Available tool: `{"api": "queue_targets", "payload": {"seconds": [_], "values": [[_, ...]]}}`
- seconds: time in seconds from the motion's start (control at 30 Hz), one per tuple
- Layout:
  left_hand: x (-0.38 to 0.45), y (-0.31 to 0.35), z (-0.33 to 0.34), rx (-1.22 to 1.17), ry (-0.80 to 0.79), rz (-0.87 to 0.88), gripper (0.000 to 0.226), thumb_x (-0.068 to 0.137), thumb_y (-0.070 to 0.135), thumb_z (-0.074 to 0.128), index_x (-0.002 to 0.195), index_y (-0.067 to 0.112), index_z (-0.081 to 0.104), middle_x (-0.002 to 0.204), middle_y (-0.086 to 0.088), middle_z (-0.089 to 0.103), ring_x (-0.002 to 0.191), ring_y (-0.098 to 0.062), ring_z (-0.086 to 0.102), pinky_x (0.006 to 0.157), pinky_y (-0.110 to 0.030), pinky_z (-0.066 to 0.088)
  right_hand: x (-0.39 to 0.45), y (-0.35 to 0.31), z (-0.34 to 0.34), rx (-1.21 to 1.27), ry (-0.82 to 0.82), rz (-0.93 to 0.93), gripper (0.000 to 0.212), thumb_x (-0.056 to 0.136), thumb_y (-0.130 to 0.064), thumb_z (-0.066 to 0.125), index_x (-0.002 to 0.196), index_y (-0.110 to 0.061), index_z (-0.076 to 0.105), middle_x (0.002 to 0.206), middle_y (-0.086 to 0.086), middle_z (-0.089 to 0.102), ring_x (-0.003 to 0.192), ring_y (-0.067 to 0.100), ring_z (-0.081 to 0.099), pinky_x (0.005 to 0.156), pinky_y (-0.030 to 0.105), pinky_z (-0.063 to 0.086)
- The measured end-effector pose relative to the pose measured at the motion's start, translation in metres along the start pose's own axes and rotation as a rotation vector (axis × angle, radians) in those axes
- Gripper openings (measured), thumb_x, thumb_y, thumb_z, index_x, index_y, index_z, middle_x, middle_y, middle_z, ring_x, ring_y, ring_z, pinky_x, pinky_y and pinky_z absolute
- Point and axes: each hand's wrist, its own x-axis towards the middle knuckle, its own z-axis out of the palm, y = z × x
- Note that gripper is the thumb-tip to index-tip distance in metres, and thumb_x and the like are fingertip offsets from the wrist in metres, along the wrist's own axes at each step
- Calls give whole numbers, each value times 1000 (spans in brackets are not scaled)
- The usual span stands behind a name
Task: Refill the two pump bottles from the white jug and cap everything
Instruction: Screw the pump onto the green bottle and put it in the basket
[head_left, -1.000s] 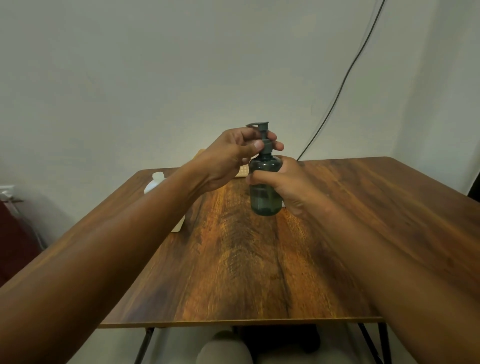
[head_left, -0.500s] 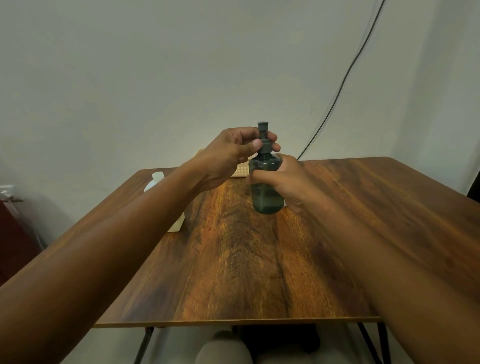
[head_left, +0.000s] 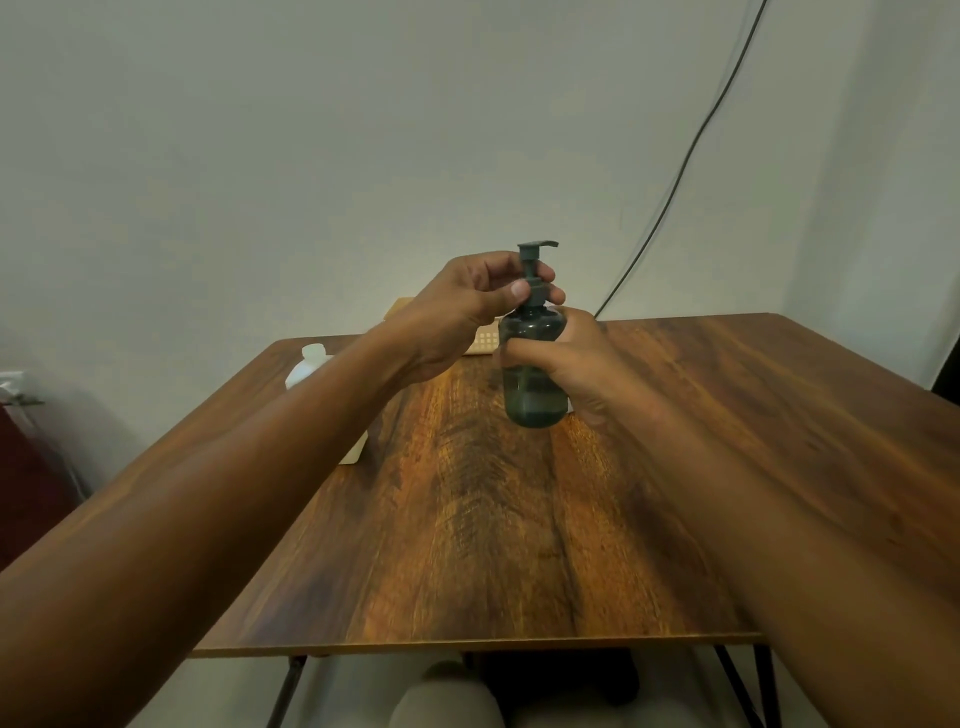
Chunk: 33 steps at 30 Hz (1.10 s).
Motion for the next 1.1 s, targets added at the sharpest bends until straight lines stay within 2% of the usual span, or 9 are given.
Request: {"api": "queue_targets", "payload": {"seconds": [0.1, 0.2, 0.33, 0.5, 0.63, 0.77, 0.9, 1.0, 1.1], "values": [[0, 5, 2, 81, 77, 16, 18, 101, 17, 62, 116, 14, 72, 105, -3, 73, 101, -11, 70, 82, -19, 53, 2, -3, 1, -7, 6, -14, 45, 74, -28, 85, 113, -23, 63, 104, 0, 70, 98, 20, 65, 77, 34, 55], [5, 6, 2, 112, 143, 48, 17, 95, 15, 71, 111, 14, 75, 93, 3, 74, 97, -14, 71, 87, -27, 55, 4, -6, 1, -6, 0, -21, 45, 75, -29, 84, 113, -26, 61, 105, -1, 68, 99, 19, 64, 76, 32, 55], [3, 7, -7, 31, -37, -21, 26, 99, 7, 60, 125, 5, 67, 108, -8, 73, 112, -23, 69, 96, -33, 52, 1, -3, -3, 13, -22, -17, 39, 73, -25, 85, 106, -28, 64, 99, -4, 71, 94, 16, 67, 73, 31, 54], [0, 7, -7, 10, -145, -123, 30, 106, 6, 48, 133, 7, 62, 118, -8, 70, 117, -19, 66, 88, -27, 51, -2, 7, 0, 37, -16, -15, 41, 72, -24, 86, 107, -25, 66, 99, 0, 73, 96, 20, 68, 77, 35, 55], [-2, 5, 5, 78, 15, -75, 25, 100, 17, 64, 121, 5, 70, 105, -1, 72, 102, -15, 71, 86, -26, 55, -1, 9, 3, -6, 19, -7, 48, 64, -40, 84, 107, -30, 64, 106, 0, 71, 102, 21, 66, 86, 40, 58], [0, 3, 5, 124, 138, 29, 22, 92, 9, 72, 112, 0, 73, 102, -9, 75, 100, -20, 73, 94, -35, 57, -1, 7, 5, 2, 5, 1, 56, 59, -43, 83, 110, -30, 63, 108, -1, 70, 102, 21, 65, 84, 37, 58], [-2, 5, -1, 32, 18, 18, 27, 93, 6, 68, 119, -2, 68, 104, -11, 76, 106, -25, 73, 95, -35, 56, 0, 5, -6, 116, -146, -6, 40, 73, -20, 84, 109, -20, 66, 97, 0, 73, 103, 28, 69, 93, 50, 60], [-4, 6, -4, -48, -75, -1, 36, 90, 14, 68, 122, -1, 66, 105, -11, 74, 105, -24, 70, 93, -33, 54, 0, 6, -11, 262, -325, 26, 49, 72, -17, 82, 117, -14, 63, 102, 8, 70, 112, 39, 66, 103, 62, 51], [-8, 7, -7, -160, -195, -49, 39, 93, 14, 63, 129, -2, 60, 112, -14, 67, 108, -27, 66, 94, -37, 53, -1, 7, -18, 451, -586, 88, 56, 73, -16, 77, 125, -12, 58, 108, 12, 68, 108, 35, 63, 103, 57, 52]]}}
